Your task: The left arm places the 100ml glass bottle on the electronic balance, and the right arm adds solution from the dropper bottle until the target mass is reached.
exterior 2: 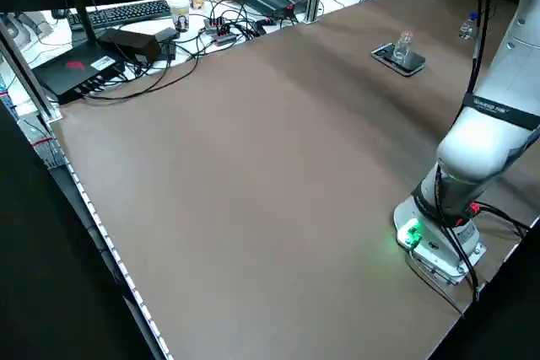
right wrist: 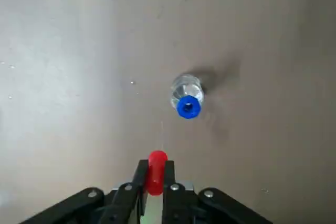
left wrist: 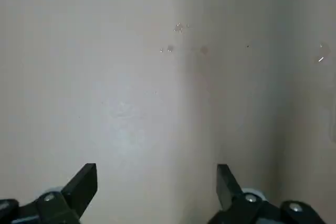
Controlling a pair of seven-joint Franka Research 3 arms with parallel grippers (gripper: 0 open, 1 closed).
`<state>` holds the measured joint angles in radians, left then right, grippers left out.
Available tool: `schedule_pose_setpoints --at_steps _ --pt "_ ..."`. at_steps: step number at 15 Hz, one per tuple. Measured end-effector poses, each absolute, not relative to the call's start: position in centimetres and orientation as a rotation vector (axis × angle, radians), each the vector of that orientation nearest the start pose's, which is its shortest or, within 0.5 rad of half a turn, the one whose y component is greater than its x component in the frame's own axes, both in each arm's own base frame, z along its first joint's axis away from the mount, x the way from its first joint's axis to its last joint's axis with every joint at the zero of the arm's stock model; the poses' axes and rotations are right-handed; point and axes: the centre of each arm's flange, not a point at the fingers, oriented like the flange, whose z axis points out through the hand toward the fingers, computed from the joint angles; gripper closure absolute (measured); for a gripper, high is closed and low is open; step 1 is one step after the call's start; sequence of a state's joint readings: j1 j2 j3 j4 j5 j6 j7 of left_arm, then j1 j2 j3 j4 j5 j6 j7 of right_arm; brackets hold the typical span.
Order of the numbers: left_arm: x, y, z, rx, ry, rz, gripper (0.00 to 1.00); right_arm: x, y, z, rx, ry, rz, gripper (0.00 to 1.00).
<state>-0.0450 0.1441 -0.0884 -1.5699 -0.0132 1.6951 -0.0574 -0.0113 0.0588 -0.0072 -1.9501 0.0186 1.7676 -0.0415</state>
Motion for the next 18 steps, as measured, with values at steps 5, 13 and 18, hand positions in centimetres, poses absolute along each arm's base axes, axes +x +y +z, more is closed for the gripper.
schedule_pose_setpoints --at_steps 5,13,18 --pt "60.1 -8.2 56.6 -3.166 0.125 -0.013 0.0 54.8 2.5 44.7 -3.107 -0.033 0.356 0.85" --pt "60.0 -7.3 57.2 -3.12 0.117 0.011 0.0 55.3 6.8 47.5 -3.025 0.068 0.303 0.85" --pt "59.9 -7.2 57.6 -3.12 0.115 0.007 0.0 55.3 9.8 48.8 -2.974 0.119 0.288 0.85"
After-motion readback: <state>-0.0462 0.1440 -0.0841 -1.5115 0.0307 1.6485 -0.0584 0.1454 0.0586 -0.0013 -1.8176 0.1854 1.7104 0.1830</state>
